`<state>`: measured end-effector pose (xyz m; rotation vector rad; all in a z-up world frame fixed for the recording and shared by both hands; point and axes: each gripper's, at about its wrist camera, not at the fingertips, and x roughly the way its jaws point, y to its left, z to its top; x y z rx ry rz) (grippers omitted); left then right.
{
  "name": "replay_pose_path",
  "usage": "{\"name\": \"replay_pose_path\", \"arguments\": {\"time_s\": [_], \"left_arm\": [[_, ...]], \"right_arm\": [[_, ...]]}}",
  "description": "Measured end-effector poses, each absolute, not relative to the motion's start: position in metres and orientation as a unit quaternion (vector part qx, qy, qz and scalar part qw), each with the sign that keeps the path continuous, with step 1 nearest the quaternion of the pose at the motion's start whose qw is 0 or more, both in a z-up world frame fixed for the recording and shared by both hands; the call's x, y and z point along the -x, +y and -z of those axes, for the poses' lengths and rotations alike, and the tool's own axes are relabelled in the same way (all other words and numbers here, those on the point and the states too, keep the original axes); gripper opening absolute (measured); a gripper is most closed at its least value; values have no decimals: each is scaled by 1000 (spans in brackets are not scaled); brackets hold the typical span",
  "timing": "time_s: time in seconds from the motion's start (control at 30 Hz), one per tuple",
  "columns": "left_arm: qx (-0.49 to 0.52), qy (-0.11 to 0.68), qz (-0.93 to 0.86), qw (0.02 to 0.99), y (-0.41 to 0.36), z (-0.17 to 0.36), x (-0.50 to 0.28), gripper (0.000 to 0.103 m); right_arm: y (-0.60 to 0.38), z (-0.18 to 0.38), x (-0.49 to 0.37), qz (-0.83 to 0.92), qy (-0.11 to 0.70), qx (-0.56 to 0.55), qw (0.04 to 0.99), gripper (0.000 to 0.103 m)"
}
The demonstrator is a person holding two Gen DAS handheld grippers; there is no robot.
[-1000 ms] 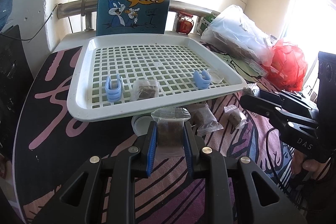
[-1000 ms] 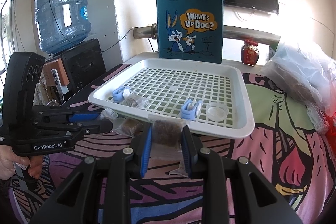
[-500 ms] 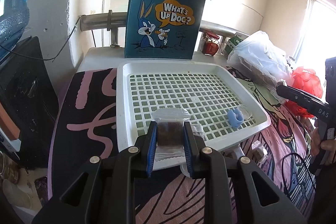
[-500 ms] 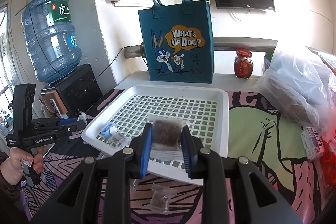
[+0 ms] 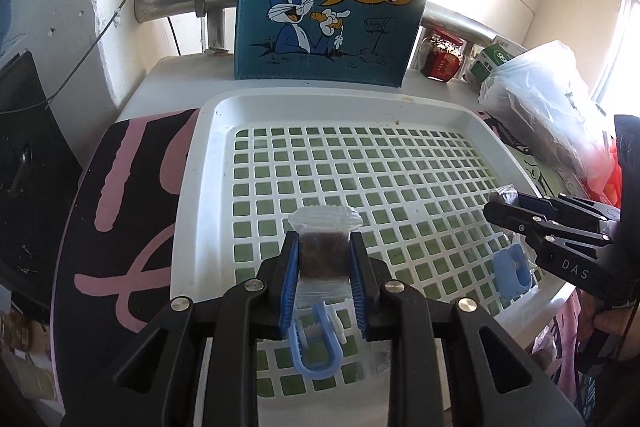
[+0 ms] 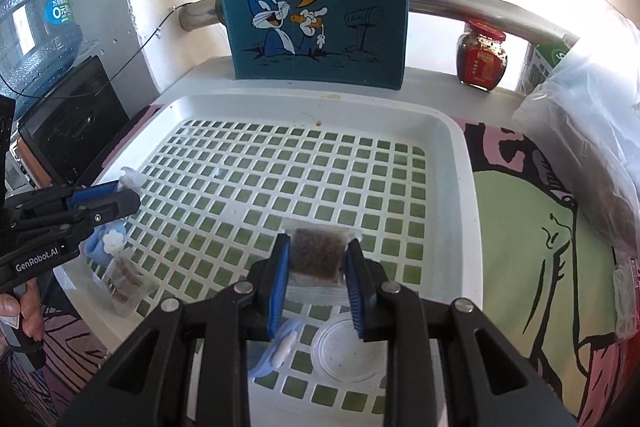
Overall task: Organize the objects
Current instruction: 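Carry both brown-filled bags over the grid tray and open both grippers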
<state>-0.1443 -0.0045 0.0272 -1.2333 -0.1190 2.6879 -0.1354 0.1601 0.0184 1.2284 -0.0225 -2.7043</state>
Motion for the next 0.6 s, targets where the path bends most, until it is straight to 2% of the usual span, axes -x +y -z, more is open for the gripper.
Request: {"name": "replay_pose_path", "arguments": {"time_s": [0.07,0.13,0.17,0.23,0.27,0.3,0.37,0.6], "left_arm": [[422,-38,-902,85,-3,-22,148,23],[418,-39,-903,87,-2,-22,149,26],[415,-44,-904,92,-3,-24,148,31],[398,-60,-909,104,-7,-32,143,48],[385,-64,-915,104,-8,-38,138,62],[370,-67,-921,102,-11,-44,132,72],[345,-65,-931,96,-14,-56,120,78],[304,-62,-945,102,-27,-80,62,85]], "right_arm": [[164,-15,141,903,-20,-420,83,27],[167,-14,142,901,-35,-424,81,28],[169,-15,141,902,-42,-422,81,32],[172,-22,133,910,-54,-404,81,55],[173,-28,127,916,-58,-389,81,55],[175,-36,119,922,-63,-374,83,55],[177,-52,102,929,-77,-349,95,55],[170,-96,23,956,-61,-261,122,55]]}}
